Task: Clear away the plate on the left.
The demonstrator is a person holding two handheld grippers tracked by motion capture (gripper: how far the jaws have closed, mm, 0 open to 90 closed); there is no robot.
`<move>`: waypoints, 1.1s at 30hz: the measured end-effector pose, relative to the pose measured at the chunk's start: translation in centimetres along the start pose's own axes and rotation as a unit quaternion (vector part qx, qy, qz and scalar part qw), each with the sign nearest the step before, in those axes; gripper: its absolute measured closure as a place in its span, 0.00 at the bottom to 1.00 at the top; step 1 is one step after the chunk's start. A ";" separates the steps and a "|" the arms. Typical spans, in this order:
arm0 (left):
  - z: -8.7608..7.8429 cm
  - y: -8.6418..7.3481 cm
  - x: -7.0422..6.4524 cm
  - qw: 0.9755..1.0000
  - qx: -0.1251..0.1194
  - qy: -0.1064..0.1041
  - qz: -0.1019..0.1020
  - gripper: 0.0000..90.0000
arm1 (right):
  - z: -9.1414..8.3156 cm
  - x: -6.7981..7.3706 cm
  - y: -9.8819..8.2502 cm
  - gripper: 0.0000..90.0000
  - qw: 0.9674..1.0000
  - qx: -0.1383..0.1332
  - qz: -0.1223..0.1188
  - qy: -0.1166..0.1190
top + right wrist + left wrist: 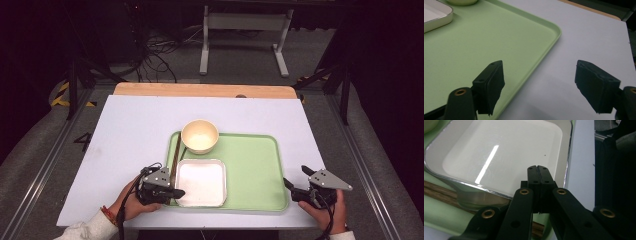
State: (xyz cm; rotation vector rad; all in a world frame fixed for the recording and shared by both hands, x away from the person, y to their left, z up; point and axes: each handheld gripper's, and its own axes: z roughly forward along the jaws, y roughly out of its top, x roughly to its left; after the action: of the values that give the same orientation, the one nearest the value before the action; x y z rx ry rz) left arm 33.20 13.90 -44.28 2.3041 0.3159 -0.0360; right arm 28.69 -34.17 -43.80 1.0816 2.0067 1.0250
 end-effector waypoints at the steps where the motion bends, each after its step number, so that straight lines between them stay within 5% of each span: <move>1: -0.2 0.0 0.0 1.000 -0.001 0.006 -0.001 1.00 | 0.0 0.0 0.0 0.27 1.000 -0.001 -0.001 0.001; 19: -3.8 -0.4 0.9 0.995 -0.059 0.084 -0.001 0.96 | 0.1 0.6 0.6 0.26 1.000 -0.002 -0.019 0.010; 27: -5.2 -0.9 1.2 0.990 -0.071 0.125 -0.008 0.85 | 0.0 0.7 0.8 0.26 1.000 -0.004 -0.025 0.011; 31: -5.8 -1.3 1.5 0.985 -0.068 0.156 -0.007 0.73 | 0.0 0.7 0.8 0.26 1.000 -0.005 -0.028 0.012; 32: -6.0 -1.6 1.7 0.982 -0.066 0.178 -0.011 0.68 | 0.1 0.7 0.9 0.25 1.000 -0.004 -0.027 0.012; 33: -6.2 -1.8 1.8 0.981 -0.070 0.178 -0.015 0.65 | 0.1 0.7 0.9 0.25 1.000 -0.004 -0.028 0.011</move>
State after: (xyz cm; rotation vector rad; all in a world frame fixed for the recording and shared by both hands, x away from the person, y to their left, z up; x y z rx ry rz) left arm 34.11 19.92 -41.55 2.1578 0.5191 0.3761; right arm 28.74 -33.20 -43.19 1.0087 2.0372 1.0198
